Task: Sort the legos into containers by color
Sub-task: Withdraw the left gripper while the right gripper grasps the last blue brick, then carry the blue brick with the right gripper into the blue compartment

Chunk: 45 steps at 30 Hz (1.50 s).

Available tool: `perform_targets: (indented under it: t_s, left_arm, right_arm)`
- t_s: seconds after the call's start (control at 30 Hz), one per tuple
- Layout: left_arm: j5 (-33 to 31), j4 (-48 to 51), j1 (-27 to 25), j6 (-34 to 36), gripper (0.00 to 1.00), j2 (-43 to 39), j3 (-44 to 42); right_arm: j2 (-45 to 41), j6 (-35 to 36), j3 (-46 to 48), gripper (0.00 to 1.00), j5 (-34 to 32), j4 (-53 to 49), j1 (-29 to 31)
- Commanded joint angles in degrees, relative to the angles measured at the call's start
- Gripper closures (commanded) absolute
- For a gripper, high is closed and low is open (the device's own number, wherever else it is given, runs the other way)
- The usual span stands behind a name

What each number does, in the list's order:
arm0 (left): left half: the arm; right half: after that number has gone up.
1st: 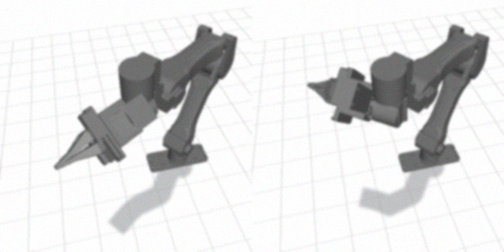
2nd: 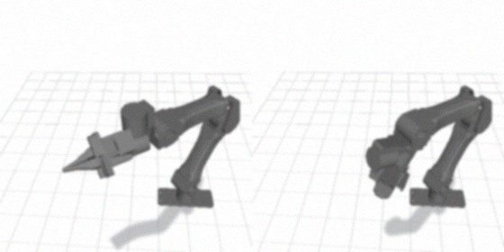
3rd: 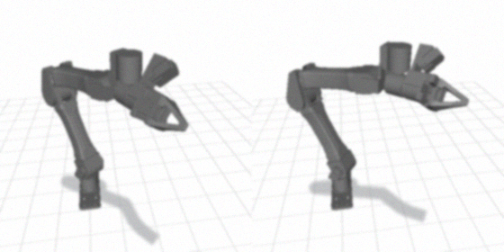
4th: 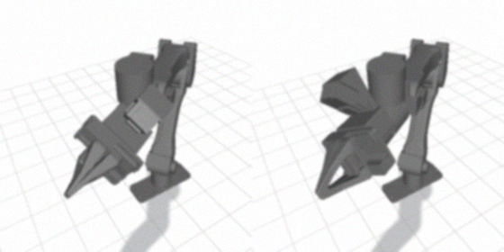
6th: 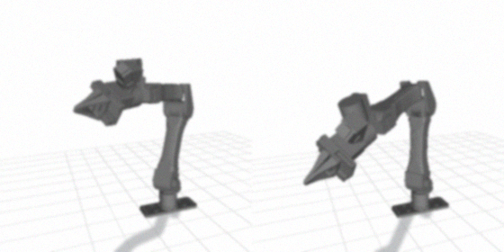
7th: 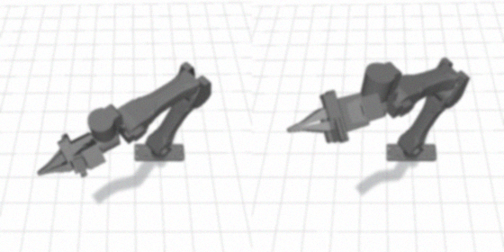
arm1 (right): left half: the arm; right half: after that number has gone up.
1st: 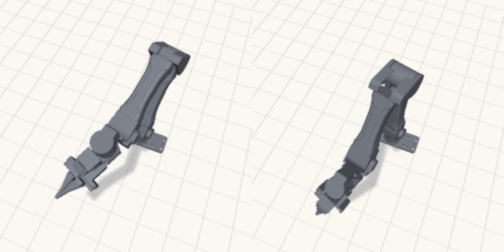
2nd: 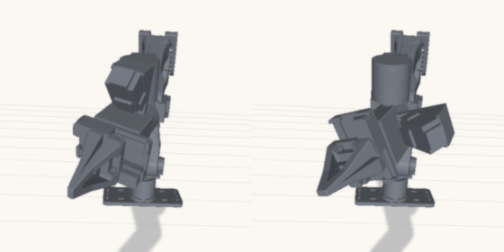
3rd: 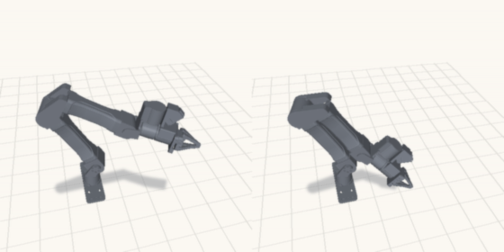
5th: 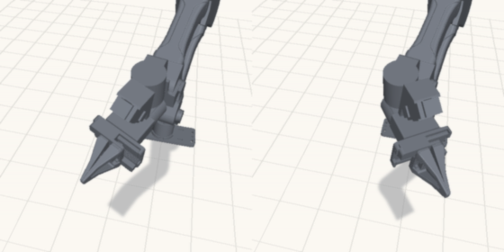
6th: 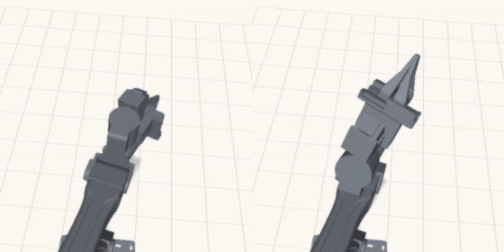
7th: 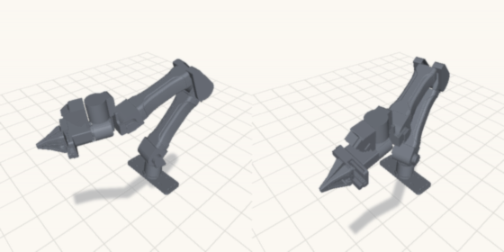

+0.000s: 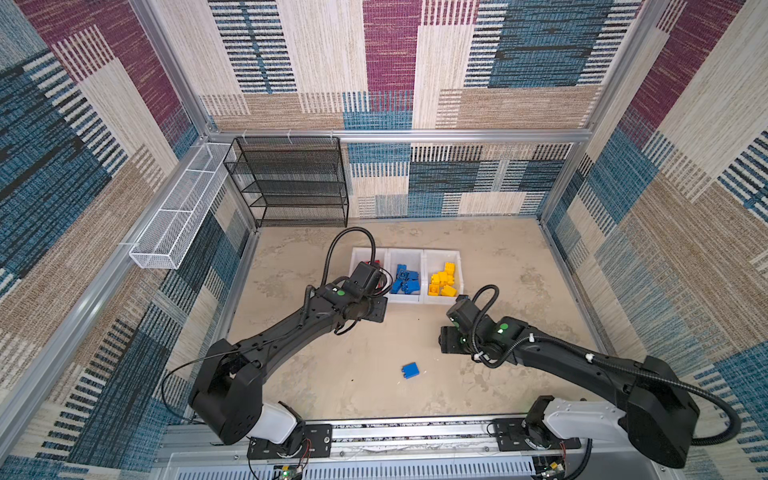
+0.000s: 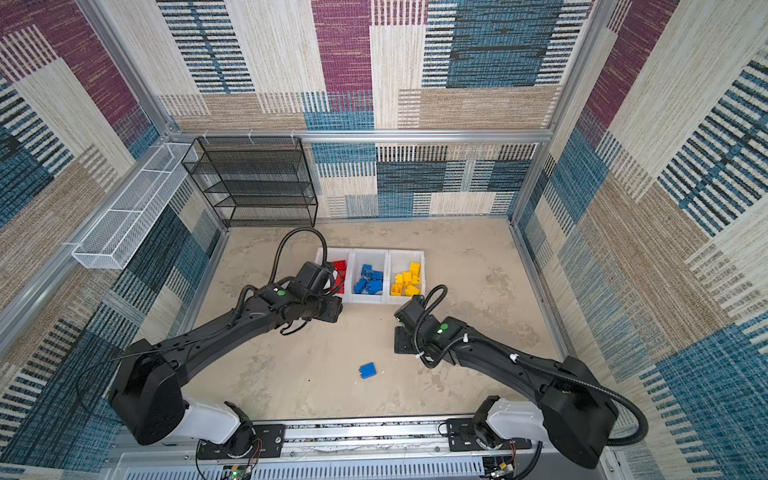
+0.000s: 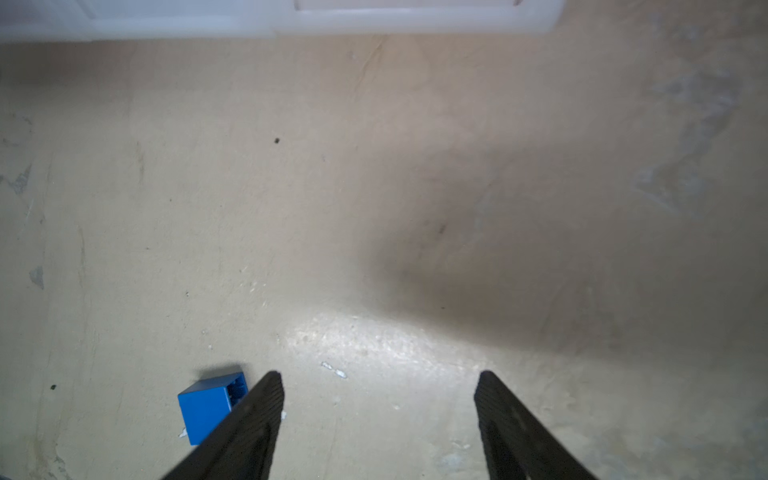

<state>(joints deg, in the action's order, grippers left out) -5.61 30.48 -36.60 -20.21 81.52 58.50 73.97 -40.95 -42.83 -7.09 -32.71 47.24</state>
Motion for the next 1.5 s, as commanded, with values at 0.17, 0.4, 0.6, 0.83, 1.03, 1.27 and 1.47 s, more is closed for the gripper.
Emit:
perform_targets:
  t_s: [0.17,0.4,0.6,0.83,1.03,1.27,1.47]
  left_arm:
    - [-3.6,-3.6,0.5,-7.6,0.37,-8.6,-9.6]
    - [-3.2,-3.9,1.0,-8.4,0.37,-10.8,-12.5]
    - [-2.9,-4.5,1.0,-9.3,0.37,-11.5,-14.3]
    - [-3.1,-4.5,1.0,-8.7,0.37,-12.9,-15.2]
    - [-2.6,-4.8,1.0,-8.8,0.37,-13.7,-16.4]
    - [-2.2,-4.6,1.0,-8.4,0.37,-14.5,-17.1]
    - [-2.5,-4.3,1.0,-8.3,0.37,-15.7,-17.7]
  right_arm:
    - [10.9,-2.3,-6.6,0.24,-0.3,4.0,8.5]
    - [15.4,-4.9,-8.1,0.25,1.5,4.8,13.6]
    - [19.7,-6.2,-10.4,0.26,1.5,2.9,17.3]
    - [24.2,-7.8,-13.7,0.33,-0.7,-1.4,18.6]
    - [26.1,-8.4,-15.0,0.43,-1.5,-2.9,19.2]
    - [31.1,-9.1,-18.7,0.51,-3.4,-6.9,21.6]
    - [30.6,-9.9,-19.7,0.56,-4.6,-7.7,21.8]
